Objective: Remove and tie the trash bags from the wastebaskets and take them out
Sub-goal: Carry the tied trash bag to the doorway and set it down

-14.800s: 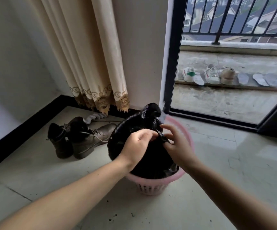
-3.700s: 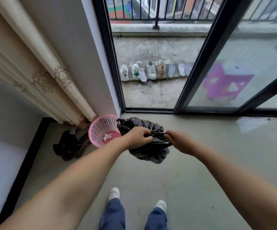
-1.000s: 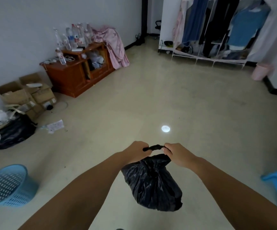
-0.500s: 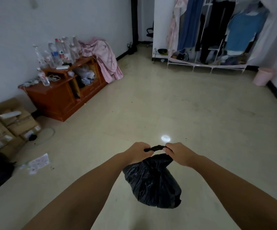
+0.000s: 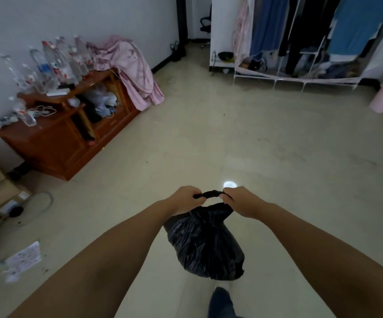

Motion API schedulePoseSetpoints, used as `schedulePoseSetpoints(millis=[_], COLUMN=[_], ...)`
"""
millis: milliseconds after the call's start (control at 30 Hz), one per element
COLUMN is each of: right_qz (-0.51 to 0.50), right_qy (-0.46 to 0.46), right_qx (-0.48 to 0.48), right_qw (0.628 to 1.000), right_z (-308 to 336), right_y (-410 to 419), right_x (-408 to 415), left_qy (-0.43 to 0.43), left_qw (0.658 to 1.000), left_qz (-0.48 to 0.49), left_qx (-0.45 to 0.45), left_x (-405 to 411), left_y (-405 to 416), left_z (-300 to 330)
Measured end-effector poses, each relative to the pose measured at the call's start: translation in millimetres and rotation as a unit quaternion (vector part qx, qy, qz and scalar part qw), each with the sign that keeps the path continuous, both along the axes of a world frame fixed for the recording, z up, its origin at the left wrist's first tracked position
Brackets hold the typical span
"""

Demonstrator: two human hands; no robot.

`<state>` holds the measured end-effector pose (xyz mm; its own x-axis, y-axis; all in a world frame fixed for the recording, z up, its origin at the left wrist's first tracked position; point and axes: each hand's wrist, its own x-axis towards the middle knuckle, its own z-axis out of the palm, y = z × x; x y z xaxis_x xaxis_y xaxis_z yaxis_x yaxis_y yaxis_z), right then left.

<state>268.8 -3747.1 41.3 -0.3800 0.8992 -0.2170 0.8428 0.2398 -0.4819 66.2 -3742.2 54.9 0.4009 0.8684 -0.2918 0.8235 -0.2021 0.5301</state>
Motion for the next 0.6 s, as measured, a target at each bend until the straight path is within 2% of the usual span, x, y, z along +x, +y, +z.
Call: schedulePoseSetpoints(millis=[267,600], right_qz=[0.051,0.023], right_qy=[-0.031,-0.052], right_qx=[-0.017,-0.016], right_qw=[0.998,0.998], right_z=[8.2,7.1], right_y=[189.0,458.7], right_x=[20.5,12.6], left_qy=[-0.007,-0.004], left_qw=[0.999,1.000], left_qz=[0.037,0.015], left_qx=[-0.015,-0.004], left_x=[19.7,15.9], left_y=[177.1,450.5], left_z=[-4.2,-6.7])
